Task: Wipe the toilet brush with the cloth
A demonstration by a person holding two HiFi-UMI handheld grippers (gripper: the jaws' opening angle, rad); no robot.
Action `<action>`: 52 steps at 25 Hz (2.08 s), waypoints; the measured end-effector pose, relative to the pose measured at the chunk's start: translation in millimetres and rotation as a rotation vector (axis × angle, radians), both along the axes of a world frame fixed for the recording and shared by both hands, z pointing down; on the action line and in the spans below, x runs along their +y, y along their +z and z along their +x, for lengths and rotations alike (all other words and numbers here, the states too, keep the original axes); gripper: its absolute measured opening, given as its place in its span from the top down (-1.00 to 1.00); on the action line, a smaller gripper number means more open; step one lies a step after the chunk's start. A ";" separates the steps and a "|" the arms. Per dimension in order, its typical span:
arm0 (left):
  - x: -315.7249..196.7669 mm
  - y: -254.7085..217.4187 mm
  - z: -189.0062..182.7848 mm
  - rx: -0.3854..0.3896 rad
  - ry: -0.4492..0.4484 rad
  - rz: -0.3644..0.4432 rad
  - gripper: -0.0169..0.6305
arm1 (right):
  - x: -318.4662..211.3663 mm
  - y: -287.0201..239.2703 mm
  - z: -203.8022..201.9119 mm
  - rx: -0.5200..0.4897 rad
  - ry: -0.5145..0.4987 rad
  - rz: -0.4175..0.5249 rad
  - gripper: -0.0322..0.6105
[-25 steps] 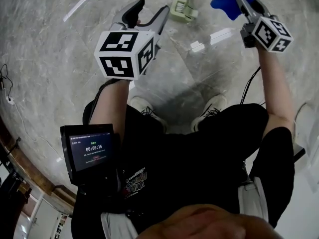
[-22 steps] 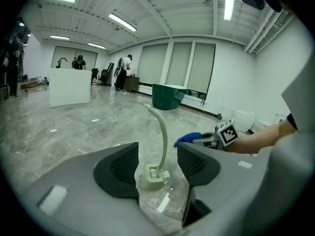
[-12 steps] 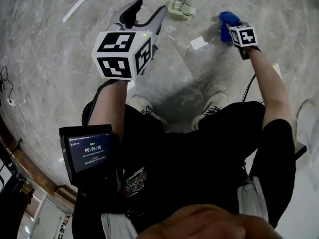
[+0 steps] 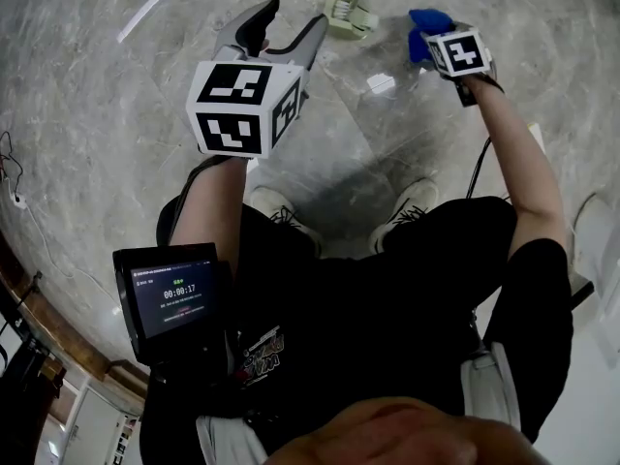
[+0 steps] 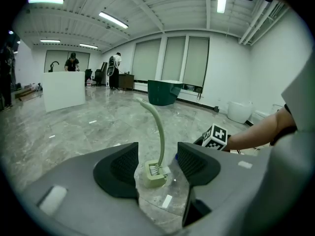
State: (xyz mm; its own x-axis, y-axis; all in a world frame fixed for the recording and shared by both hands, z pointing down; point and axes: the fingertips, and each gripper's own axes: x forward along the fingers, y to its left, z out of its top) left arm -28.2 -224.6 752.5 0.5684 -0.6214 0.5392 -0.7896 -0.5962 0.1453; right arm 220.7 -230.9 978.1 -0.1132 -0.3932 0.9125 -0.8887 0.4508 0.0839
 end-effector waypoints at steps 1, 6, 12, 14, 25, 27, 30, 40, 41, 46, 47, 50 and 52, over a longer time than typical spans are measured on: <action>0.0 0.4 0.6 -0.001 0.002 -0.001 0.18 | -10.3 -17.4 -6.4 -0.011 0.000 0.047 0.13; 0.3 3.2 0.9 -0.004 0.004 -0.011 0.18 | -43.5 -58.1 -0.1 0.197 -0.110 0.237 0.37; 0.7 2.1 -2.1 -0.001 -0.001 -0.009 0.18 | -4.8 -2.7 38.8 0.178 -0.023 0.053 0.51; 1.0 1.5 -0.3 0.001 0.002 -0.010 0.18 | 1.9 1.4 19.5 0.045 -0.040 0.043 0.57; 4.5 5.4 8.2 -0.035 0.033 0.004 0.18 | 11.6 -134.3 -169.9 -0.316 -0.388 0.222 0.89; 5.2 5.5 8.2 -0.032 0.029 -0.003 0.18 | 14.3 -150.8 -182.4 -0.371 -0.366 0.219 0.89; 5.8 5.3 6.6 -0.025 0.017 -0.014 0.20 | 21.9 -164.0 -193.8 -0.438 -0.346 0.190 0.89; 54.3 28.1 20.7 0.086 -0.017 -0.257 0.25 | 51.7 -147.8 -181.4 -0.468 -0.237 0.084 0.89; 64.7 31.4 20.5 0.092 -0.025 -0.293 0.25 | 58.8 -145.1 -181.4 -0.470 -0.222 0.059 0.89; 98.5 26.9 17.5 0.148 -0.081 -0.384 0.25 | 84.2 -149.3 -183.9 -0.467 -0.166 0.005 0.89; 105.0 25.6 16.4 0.154 -0.090 -0.396 0.26 | 91.5 -152.2 -184.5 -0.467 -0.154 -0.006 0.89; 117.1 15.2 17.4 0.187 -0.128 -0.442 0.29 | 108.7 -171.7 -180.0 -0.441 -0.135 -0.028 0.89; 124.3 5.4 19.2 0.204 -0.167 -0.464 0.29 | 121.0 -188.6 -175.4 -0.423 -0.132 -0.039 0.89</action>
